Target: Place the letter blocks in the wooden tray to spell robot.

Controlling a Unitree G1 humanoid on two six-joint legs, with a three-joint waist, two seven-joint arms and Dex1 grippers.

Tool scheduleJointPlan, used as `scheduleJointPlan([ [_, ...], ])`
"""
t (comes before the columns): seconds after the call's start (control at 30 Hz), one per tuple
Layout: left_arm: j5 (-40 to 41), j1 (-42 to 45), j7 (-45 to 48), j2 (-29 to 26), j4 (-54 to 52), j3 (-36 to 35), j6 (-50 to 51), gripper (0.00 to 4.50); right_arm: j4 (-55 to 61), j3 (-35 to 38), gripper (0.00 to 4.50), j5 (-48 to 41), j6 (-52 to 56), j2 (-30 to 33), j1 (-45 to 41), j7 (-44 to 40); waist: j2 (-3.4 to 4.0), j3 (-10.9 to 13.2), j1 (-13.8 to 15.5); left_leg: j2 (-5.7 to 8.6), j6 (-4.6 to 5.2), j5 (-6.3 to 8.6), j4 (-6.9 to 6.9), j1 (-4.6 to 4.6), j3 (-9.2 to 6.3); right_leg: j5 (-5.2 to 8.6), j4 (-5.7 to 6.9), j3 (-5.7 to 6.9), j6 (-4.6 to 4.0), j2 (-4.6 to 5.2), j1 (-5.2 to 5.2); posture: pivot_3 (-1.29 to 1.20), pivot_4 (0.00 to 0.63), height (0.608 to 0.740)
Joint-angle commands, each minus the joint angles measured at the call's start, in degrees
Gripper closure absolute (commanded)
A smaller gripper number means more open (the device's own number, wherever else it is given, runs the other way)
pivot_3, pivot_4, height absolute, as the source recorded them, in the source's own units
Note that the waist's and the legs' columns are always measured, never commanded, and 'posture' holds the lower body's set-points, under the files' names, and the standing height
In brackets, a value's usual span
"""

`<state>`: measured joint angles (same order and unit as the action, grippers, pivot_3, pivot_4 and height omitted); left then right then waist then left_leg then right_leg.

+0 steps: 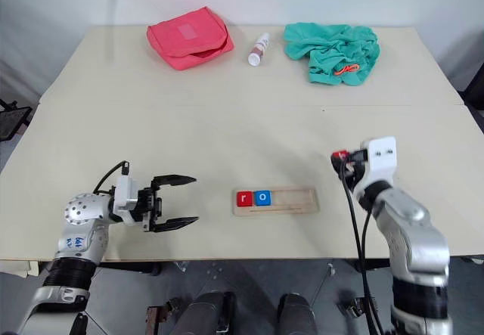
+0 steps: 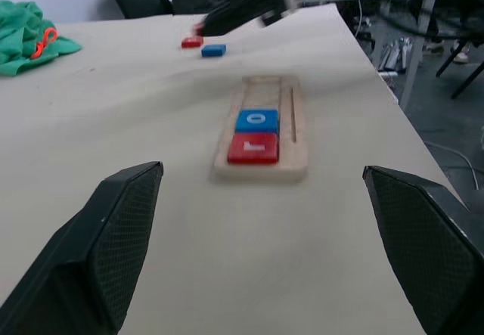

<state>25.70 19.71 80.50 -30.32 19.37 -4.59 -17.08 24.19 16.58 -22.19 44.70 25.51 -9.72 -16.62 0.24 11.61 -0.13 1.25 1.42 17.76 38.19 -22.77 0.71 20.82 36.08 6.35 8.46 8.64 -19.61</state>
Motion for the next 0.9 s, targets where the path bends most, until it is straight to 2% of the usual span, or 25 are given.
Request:
scheduleJointPlan([
  [0.03,1.51,0.71,2.23,-0.55,1.63,-0.88,-0.29,0.0,8.68,3.92,3.04,-2.47,4.2,-1.86,2.54,3.96,-0.01,-0.01,0.07,-0.01,0.02,-0.05,0.01,0.01,0.08,0.0,-0.08,-0.07,0.0,0.0,0.01,0.0,0.15,0.74],
  [0.13,1.8,2.14,4.38,0.19,4.01,-0.72,-1.12,0.0,11.78,5.16,3.04,-1.82,5.21,-4.31,7.57,6.65,-0.08,-0.06,0.47,-0.05,-0.07,-0.14,-0.05,0.11,-0.05,0.0,0.02,-0.08,0.0,-0.06,0.07,0.0,0.15,0.74],
  [0.47,0.74,4.99,3.89,2.6,5.52,-0.37,-1.82,0.0,5.24,5.52,3.04,0.08,1.4,-5.75,7.63,8.6,-0.11,-0.08,0.02,0.02,-0.03,-0.15,-0.17,0.25,0.06,0.0,0.11,-0.22,0.0,-0.03,0.05,0.0,0.15,0.74],
  [0.77,0.97,4.14,2.62,2.2,3.98,-0.75,-1.54,0.0,4.1,6.14,0.04,-0.64,0.96,-4.83,8.8,7.77,-0.11,-0.08,0.13,0.02,-0.03,-0.15,-0.16,0.26,0.06,0.0,0.11,-0.23,0.0,-0.02,0.07,0.0,0.15,0.74],
  [0.9,1.05,4.05,2.35,2.19,3.82,-0.8,-1.58,0.0,4.88,6.24,0.04,-1.02,-1.03,-1.99,9.85,3.77,-0.11,-0.07,0.07,0.03,-0.03,-0.15,-0.16,0.26,0.06,0.0,0.1,-0.23,0.0,-0.01,0.07,0.0,0.15,0.74],
])
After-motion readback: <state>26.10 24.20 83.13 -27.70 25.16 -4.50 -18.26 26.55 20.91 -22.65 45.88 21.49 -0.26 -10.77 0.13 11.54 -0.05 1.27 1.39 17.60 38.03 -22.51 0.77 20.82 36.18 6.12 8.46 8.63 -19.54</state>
